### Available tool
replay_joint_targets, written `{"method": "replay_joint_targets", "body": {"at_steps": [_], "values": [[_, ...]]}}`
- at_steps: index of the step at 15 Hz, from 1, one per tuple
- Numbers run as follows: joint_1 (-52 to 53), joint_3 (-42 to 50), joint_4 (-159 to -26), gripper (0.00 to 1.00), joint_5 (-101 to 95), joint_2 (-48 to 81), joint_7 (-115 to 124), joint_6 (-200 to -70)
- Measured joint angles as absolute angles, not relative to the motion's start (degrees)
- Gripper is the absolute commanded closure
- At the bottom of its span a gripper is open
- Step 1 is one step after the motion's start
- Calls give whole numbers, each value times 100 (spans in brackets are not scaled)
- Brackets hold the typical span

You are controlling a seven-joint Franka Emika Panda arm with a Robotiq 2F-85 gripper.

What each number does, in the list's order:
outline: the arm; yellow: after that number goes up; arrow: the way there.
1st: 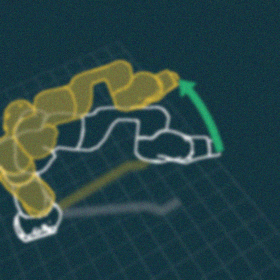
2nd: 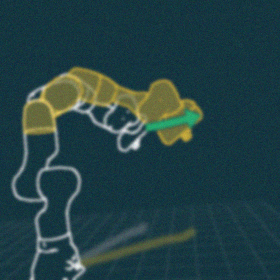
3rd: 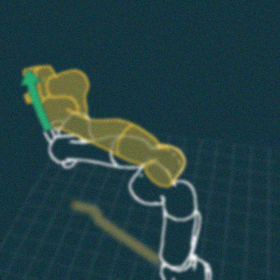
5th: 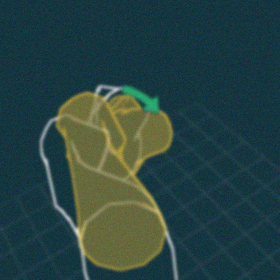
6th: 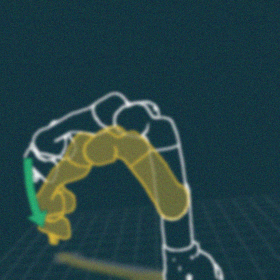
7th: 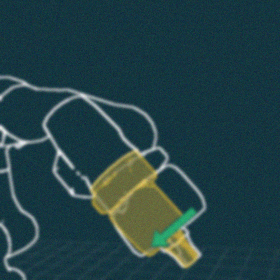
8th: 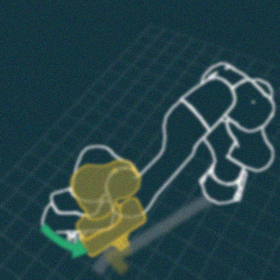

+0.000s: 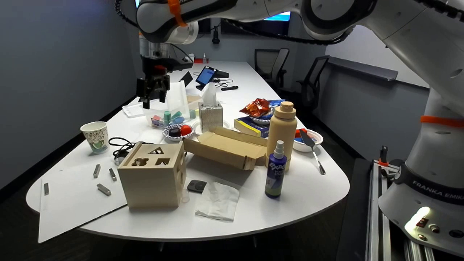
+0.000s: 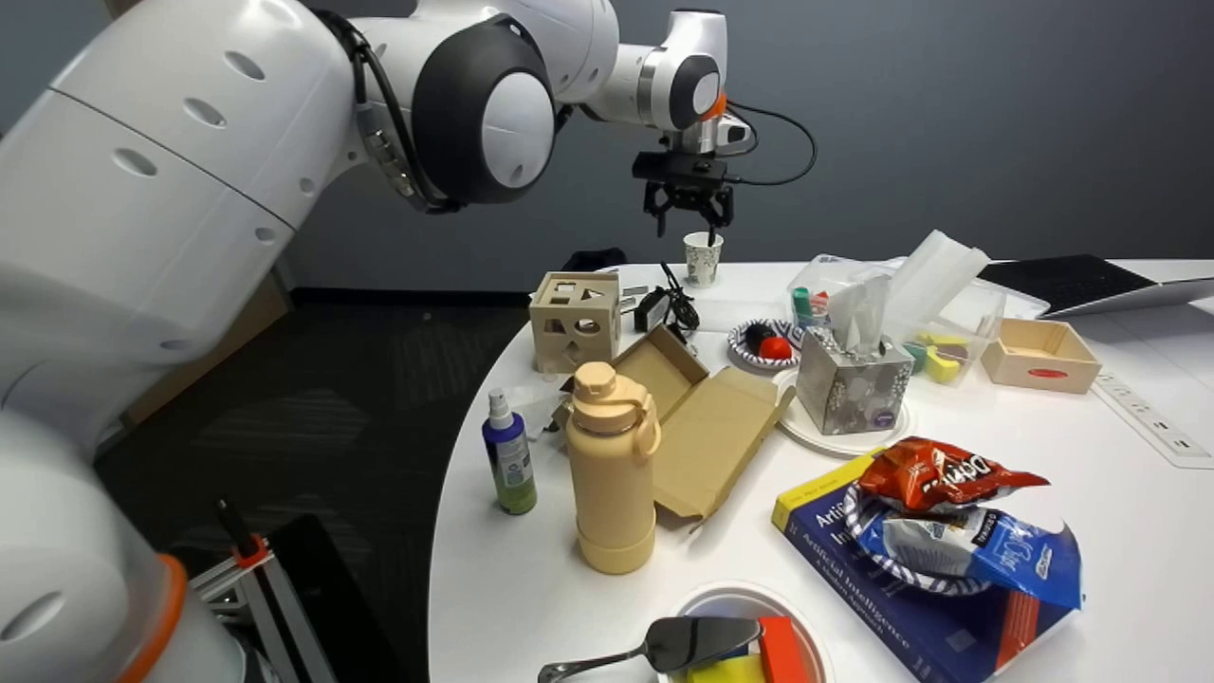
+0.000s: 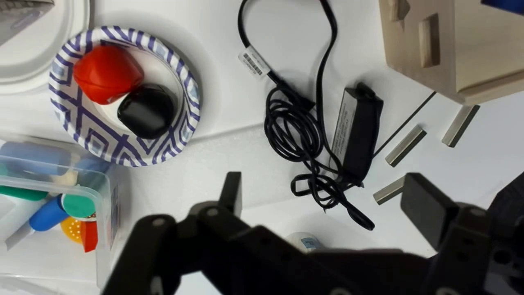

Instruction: Put the styrofoam and cable on the table, then close the box

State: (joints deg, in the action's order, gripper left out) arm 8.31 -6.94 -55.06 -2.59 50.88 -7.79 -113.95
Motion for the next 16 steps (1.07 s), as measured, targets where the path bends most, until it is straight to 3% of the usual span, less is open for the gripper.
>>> {"method": "replay_joint_targets", "body": {"at_steps": [9, 16], "values": [[1124, -403, -5804, 0, -792, 4517, -78, -10594], [923, 112, -7222, 0, -978, 3345, 843, -10659]]}}
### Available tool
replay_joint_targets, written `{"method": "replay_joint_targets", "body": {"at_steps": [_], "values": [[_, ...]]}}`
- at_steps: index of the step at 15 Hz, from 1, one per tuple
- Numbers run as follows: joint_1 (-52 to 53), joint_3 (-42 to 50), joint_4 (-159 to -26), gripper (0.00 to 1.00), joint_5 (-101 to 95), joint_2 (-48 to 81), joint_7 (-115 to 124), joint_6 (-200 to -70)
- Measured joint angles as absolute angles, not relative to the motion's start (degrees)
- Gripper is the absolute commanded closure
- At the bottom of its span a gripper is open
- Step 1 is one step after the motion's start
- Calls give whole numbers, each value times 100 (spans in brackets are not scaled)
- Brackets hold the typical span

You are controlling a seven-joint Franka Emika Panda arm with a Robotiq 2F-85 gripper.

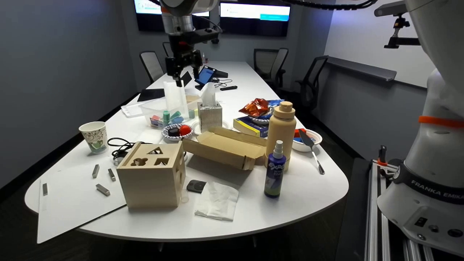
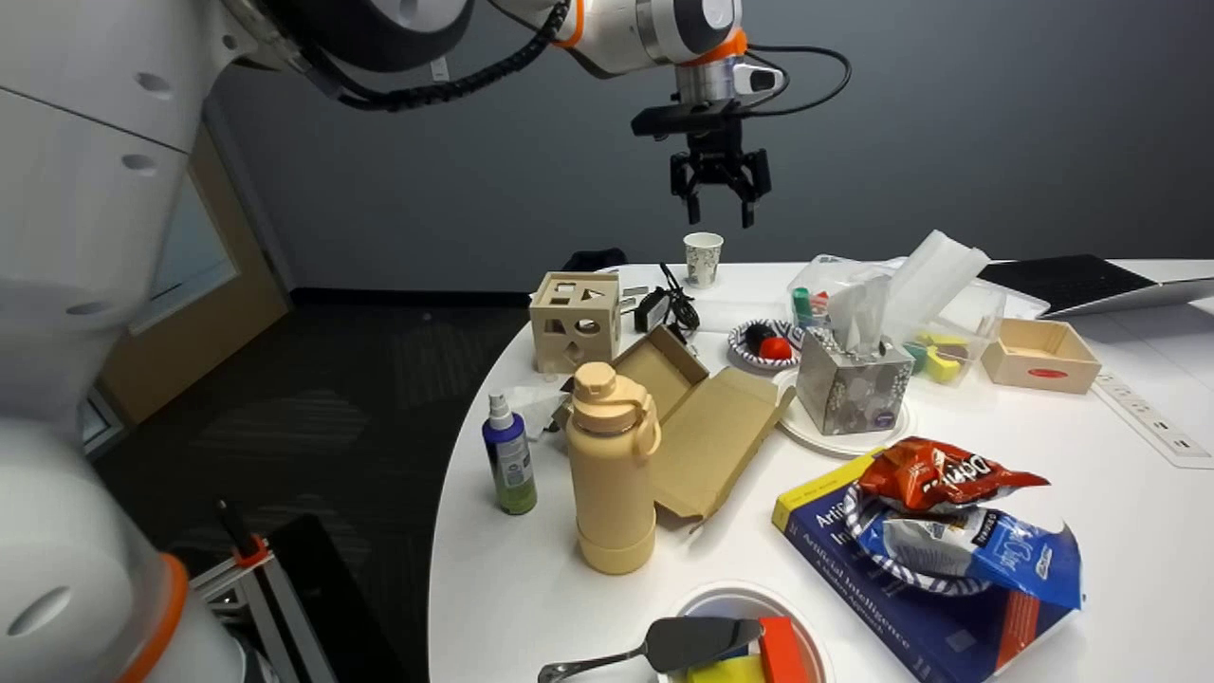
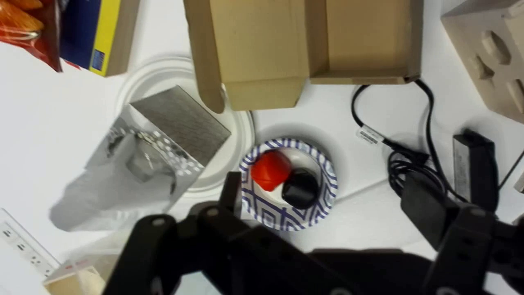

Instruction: Put the styrofoam and cable on the table, then close the box

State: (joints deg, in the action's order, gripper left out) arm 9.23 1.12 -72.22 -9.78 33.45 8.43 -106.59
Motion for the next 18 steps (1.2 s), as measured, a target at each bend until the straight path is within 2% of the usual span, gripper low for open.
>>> {"method": "replay_joint_targets", "body": {"at_steps": [6, 14, 18], "values": [[185, 277, -8772, 0, -884, 2584, 608, -10982], [-886, 92, -10755, 0, 459, 2554, -1310, -13034], [-1201, -233, -11113, 0, 1248, 2625, -2287, -13386]]}}
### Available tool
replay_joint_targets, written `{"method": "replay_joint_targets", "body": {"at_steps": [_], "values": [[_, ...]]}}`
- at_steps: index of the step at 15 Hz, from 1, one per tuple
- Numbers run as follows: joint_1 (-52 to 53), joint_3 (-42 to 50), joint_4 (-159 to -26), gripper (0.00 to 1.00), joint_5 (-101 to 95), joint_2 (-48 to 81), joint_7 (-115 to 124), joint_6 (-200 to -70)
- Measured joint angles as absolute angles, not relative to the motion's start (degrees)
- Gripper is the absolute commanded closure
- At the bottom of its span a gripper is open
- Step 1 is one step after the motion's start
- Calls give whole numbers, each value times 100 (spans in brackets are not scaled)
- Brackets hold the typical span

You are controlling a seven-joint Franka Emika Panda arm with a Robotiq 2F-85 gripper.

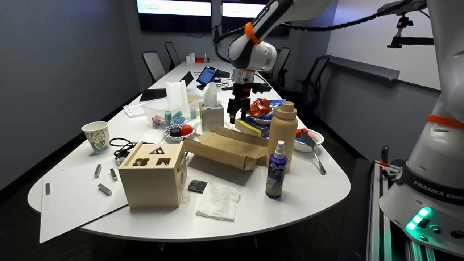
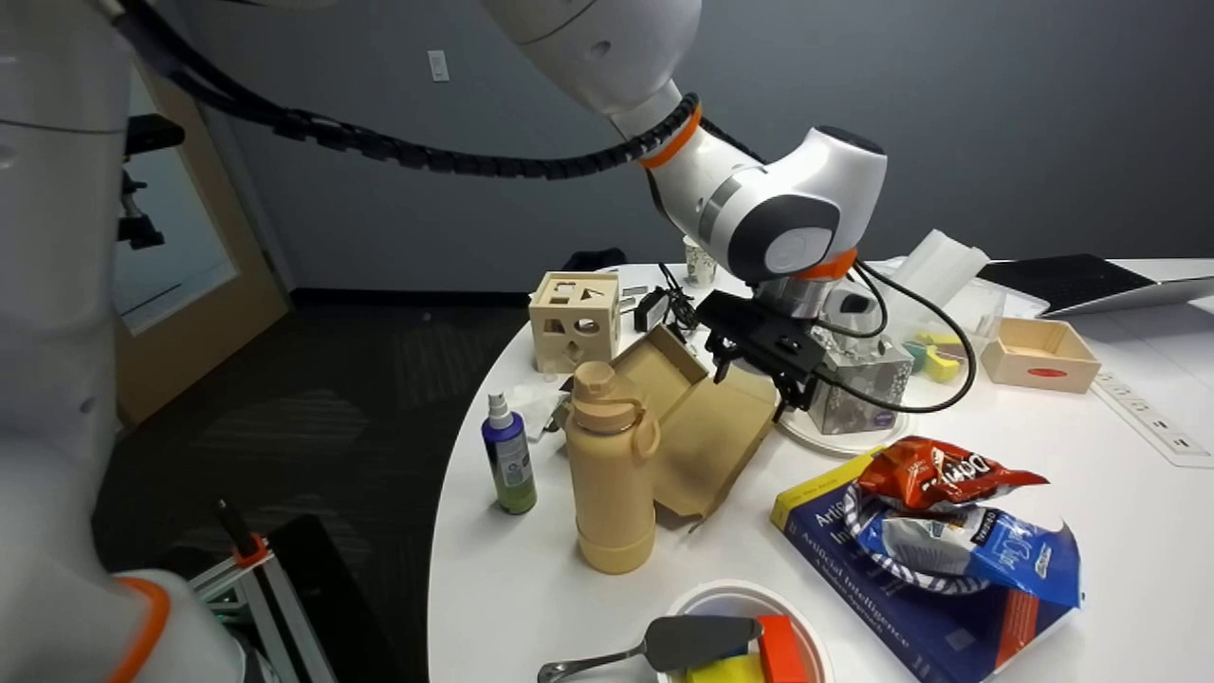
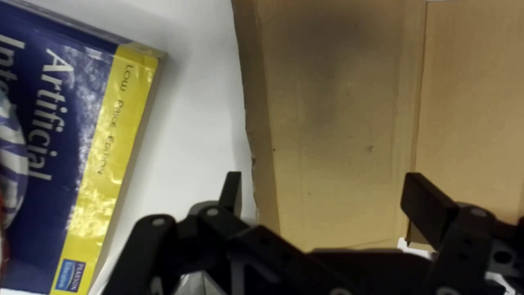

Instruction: Put the styrofoam and cable on the table, then close the box

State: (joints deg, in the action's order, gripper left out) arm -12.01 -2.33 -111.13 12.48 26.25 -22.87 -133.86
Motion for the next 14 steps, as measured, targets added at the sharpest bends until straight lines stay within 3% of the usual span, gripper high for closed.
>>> {"method": "replay_joint_targets", "body": {"at_steps": [10, 11, 12, 14], "values": [[-1320, -314, -11170, 0, 1404, 3089, -2802, -14134], [-1320, -314, -11170, 8, 1401, 3123, -2802, -14172], [-1320, -314, -11170, 28, 1400, 3158, -2802, -14201], [-1321, -313, -11170, 32, 1399, 3223, -2801, -14252]]}}
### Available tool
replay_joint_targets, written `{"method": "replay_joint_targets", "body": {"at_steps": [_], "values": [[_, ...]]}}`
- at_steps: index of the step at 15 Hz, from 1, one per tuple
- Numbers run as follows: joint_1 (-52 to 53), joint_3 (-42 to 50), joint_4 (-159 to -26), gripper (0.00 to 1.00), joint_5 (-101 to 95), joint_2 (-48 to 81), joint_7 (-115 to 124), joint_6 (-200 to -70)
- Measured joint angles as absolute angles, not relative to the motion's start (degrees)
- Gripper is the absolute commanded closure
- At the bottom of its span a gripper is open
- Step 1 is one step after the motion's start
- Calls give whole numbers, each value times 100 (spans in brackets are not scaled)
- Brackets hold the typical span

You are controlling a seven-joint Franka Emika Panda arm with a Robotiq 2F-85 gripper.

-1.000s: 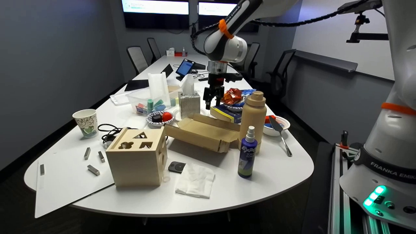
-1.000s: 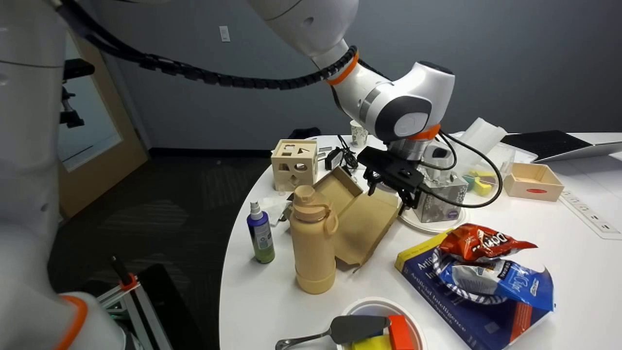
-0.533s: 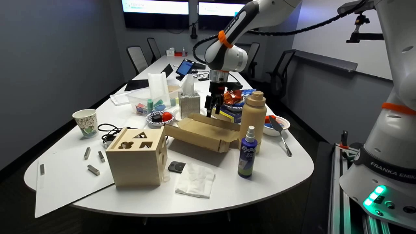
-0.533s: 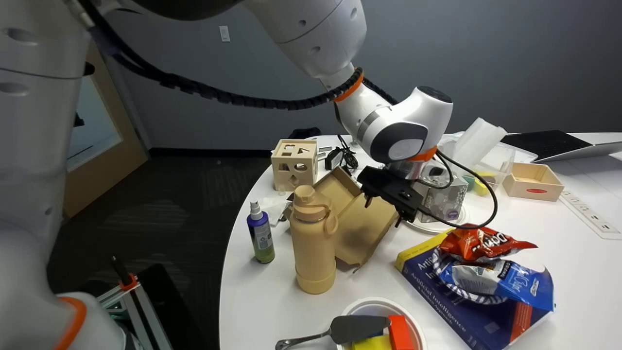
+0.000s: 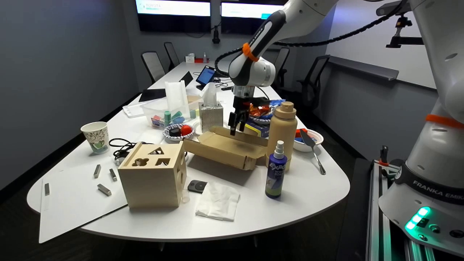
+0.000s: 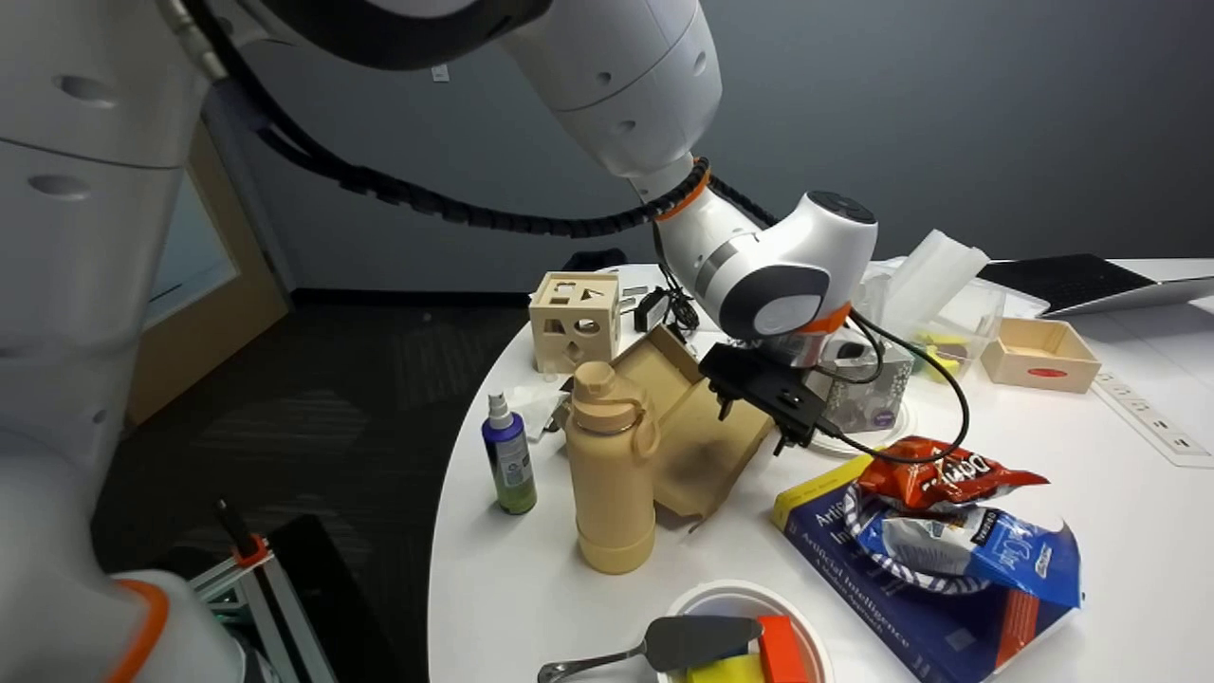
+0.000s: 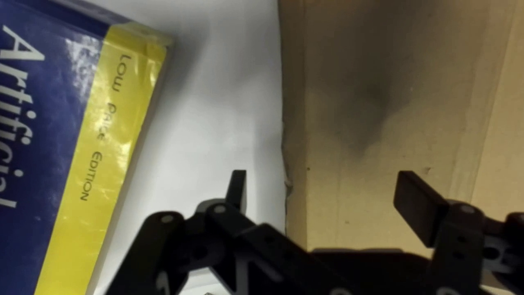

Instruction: Put the styrofoam and cable on the table, then close the box

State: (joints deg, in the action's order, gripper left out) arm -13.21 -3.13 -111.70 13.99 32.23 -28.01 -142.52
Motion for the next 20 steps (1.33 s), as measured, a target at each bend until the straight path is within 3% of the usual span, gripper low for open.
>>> {"method": "replay_joint_targets", "body": {"at_steps": [7, 9, 15, 20], "values": [[-1324, -313, -11166, 88, 1399, 3322, -2801, -14263], [-1328, -312, -11151, 99, 1399, 3317, -2792, -14270], [-1050, -136, -11138, 99, 860, 2948, -2020, -14282], [125, 681, -11171, 99, -735, 2438, -72, -14237]]}}
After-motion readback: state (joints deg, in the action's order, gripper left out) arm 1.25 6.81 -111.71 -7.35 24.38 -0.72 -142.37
